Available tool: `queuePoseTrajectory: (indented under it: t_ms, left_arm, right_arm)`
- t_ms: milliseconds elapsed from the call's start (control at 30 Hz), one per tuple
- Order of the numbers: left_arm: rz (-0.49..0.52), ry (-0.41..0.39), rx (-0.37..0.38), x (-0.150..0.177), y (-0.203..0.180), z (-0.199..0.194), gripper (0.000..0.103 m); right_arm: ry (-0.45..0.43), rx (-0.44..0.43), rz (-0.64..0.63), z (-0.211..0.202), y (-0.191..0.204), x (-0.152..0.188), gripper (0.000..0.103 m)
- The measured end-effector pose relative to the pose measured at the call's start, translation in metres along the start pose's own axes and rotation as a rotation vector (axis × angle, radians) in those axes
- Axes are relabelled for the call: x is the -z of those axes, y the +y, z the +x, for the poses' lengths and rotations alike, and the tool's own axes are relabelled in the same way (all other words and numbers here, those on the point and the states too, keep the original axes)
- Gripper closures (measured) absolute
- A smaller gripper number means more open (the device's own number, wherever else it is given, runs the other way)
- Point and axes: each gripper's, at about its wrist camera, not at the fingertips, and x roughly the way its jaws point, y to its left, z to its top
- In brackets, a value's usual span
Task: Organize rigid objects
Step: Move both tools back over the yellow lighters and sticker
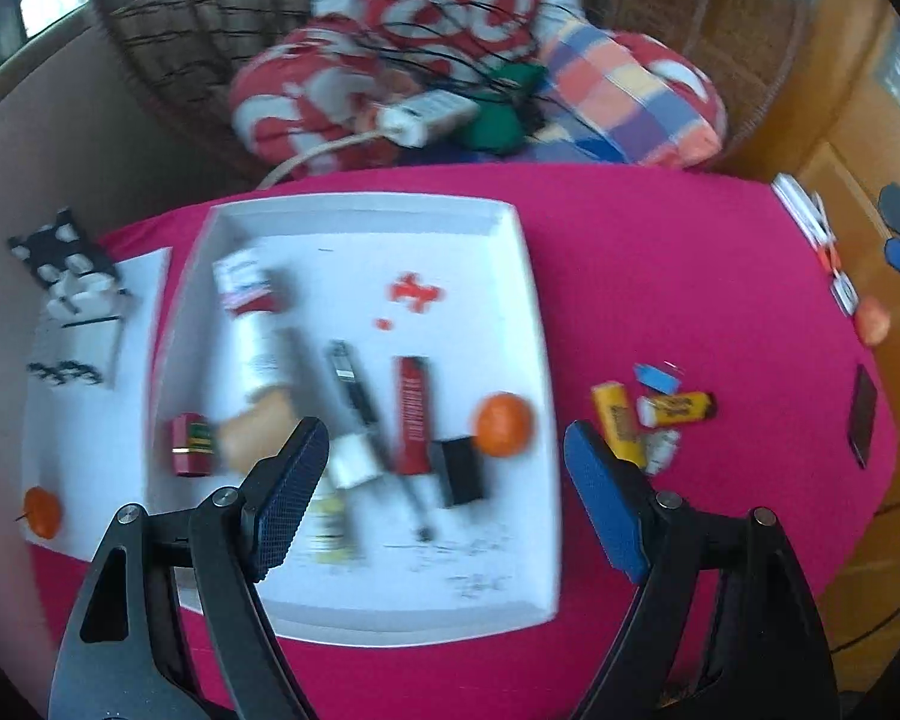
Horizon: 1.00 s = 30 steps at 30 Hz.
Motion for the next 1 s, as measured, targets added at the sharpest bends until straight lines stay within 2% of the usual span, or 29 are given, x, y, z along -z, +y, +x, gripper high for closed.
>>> queuePoseTrajectory:
  t_ms: [333,567,867,933,1000]
  left_arm:
    - [0.088,0.162,0.061,0.004,-0.088,0.052,0.021]
    - [0.064,0.217,0.096,0.003,-0.133,0.083,0.021]
    - [-0.013,0.265,-0.071,0.008,-0.154,0.135,0.021]
    - [-0.031,0.284,-0.091,0.012,-0.154,0.146,0.021]
    - [-0.048,0.256,-0.094,0.012,-0.158,0.145,0.020]
  right_arm:
    - [0.047,0.092,0.093,-0.030,-0.091,0.022,0.000]
    - [0.069,0.123,0.114,-0.045,-0.137,0.030,0.000]
    - [0.092,0.149,0.142,-0.059,-0.195,0.038,0.000]
    - [0.104,0.156,0.150,-0.060,-0.207,0.041,0.000]
    - [0.114,0.160,0.154,-0.061,-0.216,0.043,0.000]
